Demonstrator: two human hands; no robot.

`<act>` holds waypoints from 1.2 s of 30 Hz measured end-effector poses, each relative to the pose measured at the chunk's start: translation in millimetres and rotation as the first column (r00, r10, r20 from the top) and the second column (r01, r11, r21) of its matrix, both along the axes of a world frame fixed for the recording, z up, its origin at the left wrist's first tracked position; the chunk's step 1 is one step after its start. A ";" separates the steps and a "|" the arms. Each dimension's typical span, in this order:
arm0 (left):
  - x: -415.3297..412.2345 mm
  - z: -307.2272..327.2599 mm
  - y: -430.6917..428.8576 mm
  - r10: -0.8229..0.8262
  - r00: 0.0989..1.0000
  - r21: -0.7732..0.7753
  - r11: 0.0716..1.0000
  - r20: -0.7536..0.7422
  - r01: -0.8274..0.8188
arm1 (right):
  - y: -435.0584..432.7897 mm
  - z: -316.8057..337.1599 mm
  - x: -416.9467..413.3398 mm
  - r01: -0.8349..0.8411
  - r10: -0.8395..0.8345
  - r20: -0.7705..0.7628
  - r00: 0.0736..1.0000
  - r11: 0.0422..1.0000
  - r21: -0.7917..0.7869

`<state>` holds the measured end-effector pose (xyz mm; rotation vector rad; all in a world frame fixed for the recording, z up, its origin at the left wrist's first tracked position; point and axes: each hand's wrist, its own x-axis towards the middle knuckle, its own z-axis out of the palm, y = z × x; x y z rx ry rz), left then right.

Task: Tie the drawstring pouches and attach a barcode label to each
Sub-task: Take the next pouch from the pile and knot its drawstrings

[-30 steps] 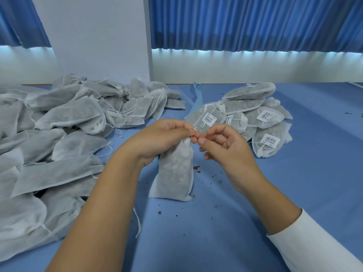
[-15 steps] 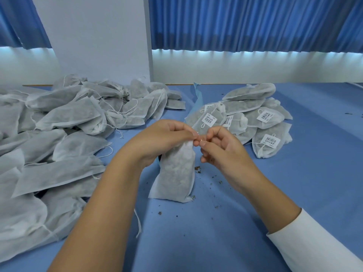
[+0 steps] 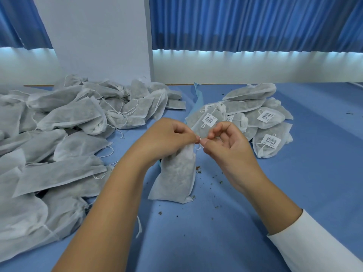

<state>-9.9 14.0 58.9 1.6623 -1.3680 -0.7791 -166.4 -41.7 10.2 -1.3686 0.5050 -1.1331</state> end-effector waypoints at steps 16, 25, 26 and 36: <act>-2.8 -0.8 -1.8 -0.032 0.988 -0.008 0.999 0.149 0.034 | 3.8 -1.3 1.7 0.181 -0.239 -0.241 0.941 0.954 -0.241; 1.4 0.3 -0.3 -0.033 0.983 0.004 0.999 0.178 0.033 | 4.9 1.2 0.2 0.126 -0.325 -0.422 0.846 0.892 -0.435; 2.4 0.4 0.0 -0.035 0.985 0.007 0.999 0.170 0.034 | 4.4 2.4 -0.1 0.094 -0.259 -0.436 0.862 0.926 -0.365; -0.8 4.2 3.5 -0.137 0.990 0.062 0.988 -0.046 0.139 | 3.8 14.1 -4.3 -0.181 0.200 -0.046 0.979 0.945 0.274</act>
